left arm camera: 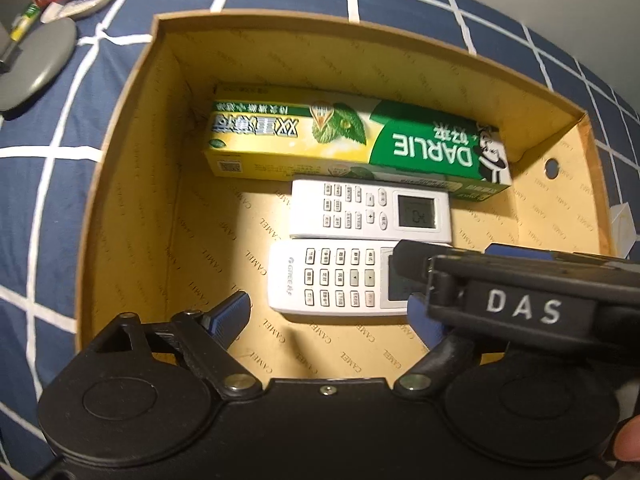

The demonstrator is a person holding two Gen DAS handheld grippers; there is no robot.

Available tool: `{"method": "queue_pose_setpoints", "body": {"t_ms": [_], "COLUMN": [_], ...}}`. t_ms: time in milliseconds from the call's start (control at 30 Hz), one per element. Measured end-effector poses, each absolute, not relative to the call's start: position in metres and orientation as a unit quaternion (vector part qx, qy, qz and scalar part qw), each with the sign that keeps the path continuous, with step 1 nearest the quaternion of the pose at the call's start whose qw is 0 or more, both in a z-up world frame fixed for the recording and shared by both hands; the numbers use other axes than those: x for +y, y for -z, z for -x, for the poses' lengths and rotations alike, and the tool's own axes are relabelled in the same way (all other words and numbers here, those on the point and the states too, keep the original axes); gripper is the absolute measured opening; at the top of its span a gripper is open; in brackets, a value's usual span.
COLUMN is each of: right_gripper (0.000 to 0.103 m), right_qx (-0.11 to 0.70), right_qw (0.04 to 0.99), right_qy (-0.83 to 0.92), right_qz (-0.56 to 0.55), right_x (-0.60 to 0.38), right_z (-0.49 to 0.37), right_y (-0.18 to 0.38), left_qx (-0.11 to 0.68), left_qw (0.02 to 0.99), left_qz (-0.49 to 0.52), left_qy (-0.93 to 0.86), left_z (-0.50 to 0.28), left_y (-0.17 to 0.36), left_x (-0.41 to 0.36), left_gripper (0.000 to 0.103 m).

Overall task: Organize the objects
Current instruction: 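Lower the GREE remote next to the other remote and open the right gripper, then move the right gripper to the white rectangular plate with two pegs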

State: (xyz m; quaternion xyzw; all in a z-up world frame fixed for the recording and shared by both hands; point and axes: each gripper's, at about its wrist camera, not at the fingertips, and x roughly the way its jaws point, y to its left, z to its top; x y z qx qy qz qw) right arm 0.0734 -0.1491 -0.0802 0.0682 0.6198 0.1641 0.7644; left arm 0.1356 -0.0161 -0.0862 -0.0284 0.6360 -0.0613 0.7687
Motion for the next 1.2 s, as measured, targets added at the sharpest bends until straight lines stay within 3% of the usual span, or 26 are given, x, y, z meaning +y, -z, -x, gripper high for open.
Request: {"method": "queue_pose_setpoints", "body": {"t_ms": [200,533,767,1200], "right_gripper": [0.08,0.094,0.103,0.103], "right_qx": [0.594,0.566,0.56,0.562], "right_qw": [0.778,0.784,0.783,0.782], "right_qy": [-0.195,-0.252,-0.272,-0.27], "right_qz": [-0.064,-0.038,-0.025,0.007], "right_x": [-0.162,-0.206,-0.246,-0.307], "right_z": [-0.065,-0.042,-0.027,0.023], "right_y": [0.046,0.001,-0.009,-0.014], "left_qx": [0.614,0.587,0.578,0.578], "left_qw": [0.788,0.807,0.81,0.807], "left_qz": [0.031,0.058,0.069,0.067], "left_qy": [0.031,-0.039,-0.074,-0.099], "left_z": [-0.11,-0.061,-0.024,0.044], "left_y": [0.056,0.015,0.005,0.006], "left_x": [-0.031,-0.056,-0.083,-0.121], "left_gripper": [0.092,0.103,0.103,0.103]}}
